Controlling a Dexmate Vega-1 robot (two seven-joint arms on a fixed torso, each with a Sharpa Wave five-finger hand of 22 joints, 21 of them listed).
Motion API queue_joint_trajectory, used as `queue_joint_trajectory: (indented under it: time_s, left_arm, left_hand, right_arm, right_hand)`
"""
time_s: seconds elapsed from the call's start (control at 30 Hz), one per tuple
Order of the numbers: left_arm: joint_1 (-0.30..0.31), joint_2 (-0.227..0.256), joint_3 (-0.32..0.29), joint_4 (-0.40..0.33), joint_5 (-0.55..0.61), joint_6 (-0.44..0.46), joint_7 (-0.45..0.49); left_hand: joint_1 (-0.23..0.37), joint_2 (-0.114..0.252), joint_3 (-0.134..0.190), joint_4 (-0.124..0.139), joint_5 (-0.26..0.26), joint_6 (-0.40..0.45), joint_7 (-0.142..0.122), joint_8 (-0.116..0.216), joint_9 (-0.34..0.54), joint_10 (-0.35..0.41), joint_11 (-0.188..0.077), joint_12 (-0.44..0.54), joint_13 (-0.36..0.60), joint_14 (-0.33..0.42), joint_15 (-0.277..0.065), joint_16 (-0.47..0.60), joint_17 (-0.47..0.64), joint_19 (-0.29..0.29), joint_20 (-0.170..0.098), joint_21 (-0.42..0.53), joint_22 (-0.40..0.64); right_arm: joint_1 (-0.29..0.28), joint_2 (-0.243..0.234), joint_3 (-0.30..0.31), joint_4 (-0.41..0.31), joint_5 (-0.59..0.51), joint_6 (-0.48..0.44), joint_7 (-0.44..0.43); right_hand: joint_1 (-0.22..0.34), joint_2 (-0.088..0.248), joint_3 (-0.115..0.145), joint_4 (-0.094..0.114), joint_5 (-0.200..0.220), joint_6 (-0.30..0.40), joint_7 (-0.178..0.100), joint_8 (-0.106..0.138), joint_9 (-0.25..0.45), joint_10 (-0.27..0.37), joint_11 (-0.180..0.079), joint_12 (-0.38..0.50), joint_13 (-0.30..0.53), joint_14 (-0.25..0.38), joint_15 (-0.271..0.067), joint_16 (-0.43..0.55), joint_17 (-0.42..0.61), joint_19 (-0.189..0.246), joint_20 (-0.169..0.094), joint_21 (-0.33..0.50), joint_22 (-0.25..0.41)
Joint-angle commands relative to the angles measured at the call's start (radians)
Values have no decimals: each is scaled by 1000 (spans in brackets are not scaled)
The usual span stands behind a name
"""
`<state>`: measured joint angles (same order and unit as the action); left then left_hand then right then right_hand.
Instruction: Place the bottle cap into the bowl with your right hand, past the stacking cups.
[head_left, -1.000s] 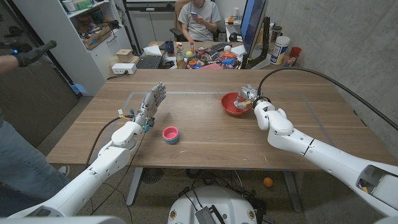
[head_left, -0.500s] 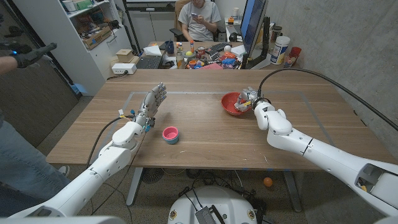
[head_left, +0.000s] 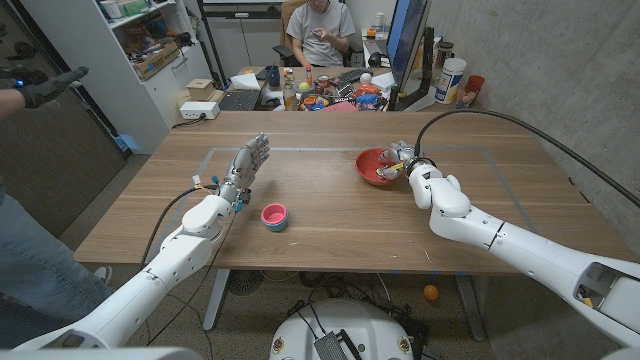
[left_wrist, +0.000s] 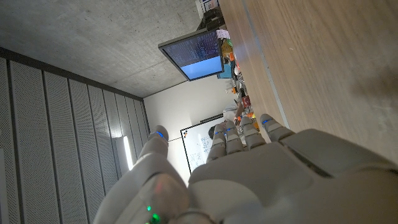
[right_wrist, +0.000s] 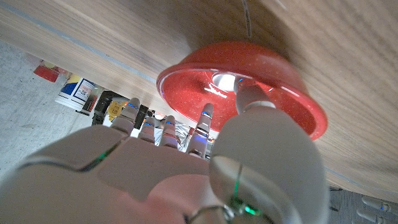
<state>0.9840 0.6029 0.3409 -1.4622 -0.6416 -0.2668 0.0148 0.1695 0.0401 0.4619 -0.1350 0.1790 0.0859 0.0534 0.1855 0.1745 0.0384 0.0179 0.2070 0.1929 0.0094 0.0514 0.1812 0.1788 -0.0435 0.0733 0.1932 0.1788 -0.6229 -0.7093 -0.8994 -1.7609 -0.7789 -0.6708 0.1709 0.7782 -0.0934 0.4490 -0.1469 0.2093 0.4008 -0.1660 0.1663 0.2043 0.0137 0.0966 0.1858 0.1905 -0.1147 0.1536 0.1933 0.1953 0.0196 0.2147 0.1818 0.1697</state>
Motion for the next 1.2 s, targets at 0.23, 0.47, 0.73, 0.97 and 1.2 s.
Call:
queue_joint_trajectory:
  time_s: [0.23, 0.47, 0.73, 0.97, 1.2]
  left_arm:
    - [-14, -2, 12, 7, 7, 13, -6]
    - [-26, -11, 22, 18, 9, 14, -14]
    - [-32, -19, 25, 22, 13, 6, -13]
    - [-32, -22, 26, 15, 14, 6, -7]
    - [-36, -27, 30, 18, 19, 1, -7]
  left_hand:
    - [11, 0, 3, -2, 1, 7, -1, 4, 5, 5, -4, 6, 4, -4, 2, 7, 2, -4, 3, 7, 3]
    - [12, 1, 3, -2, 1, 8, -1, 4, 5, 6, -3, 6, 4, -4, 1, 7, 2, -4, 3, 7, 3]
    - [13, 2, 4, -2, 1, 9, -1, 4, 5, 5, -6, 5, 4, -5, 3, 7, 2, -4, 3, 7, 3]
    - [14, 3, 4, -2, 1, 17, 10, 6, 5, 7, -2, 6, 4, -5, 3, 7, 2, -4, 2, 7, 3]
    - [15, 5, 5, -2, 1, 18, 13, 6, 5, 6, 3, 5, 4, -6, 4, 6, 2, -5, 0, 7, 3]
  right_arm:
    - [-83, -22, 78, -68, 37, 24, -174]
    - [-115, -26, 111, -79, 54, 51, -261]
    - [-170, -5, 175, -76, 131, 115, -397]
    - [-228, 21, 256, -76, 265, 201, -505]
    - [-256, 46, 307, -79, 378, 273, -560]
  right_hand:
    - [-26, 8, -4, 4, 22, 67, 10, 44, 2, 138, -15, 51, 6, 165, 10, 57, 1, 73, -10, 34, 8]
    - [-27, 14, -1, 5, 25, 130, 6, 65, 3, 178, -25, 58, 6, 198, 0, 61, -1, 103, -8, 39, 8]
    - [-30, 23, 3, 7, 29, 193, -1, 77, 3, 244, -35, 69, 6, 272, -17, 75, -2, 166, -16, 53, 8]
    - [-46, 35, 1, 19, 29, 204, -9, 79, 8, 273, -38, 72, 6, 293, -25, 78, 1, 175, -25, 51, 8]
    - [-137, 62, -31, 73, 15, 193, 1, 70, 16, 294, -30, 67, 8, 307, -22, 77, 7, 187, -57, 45, 8]
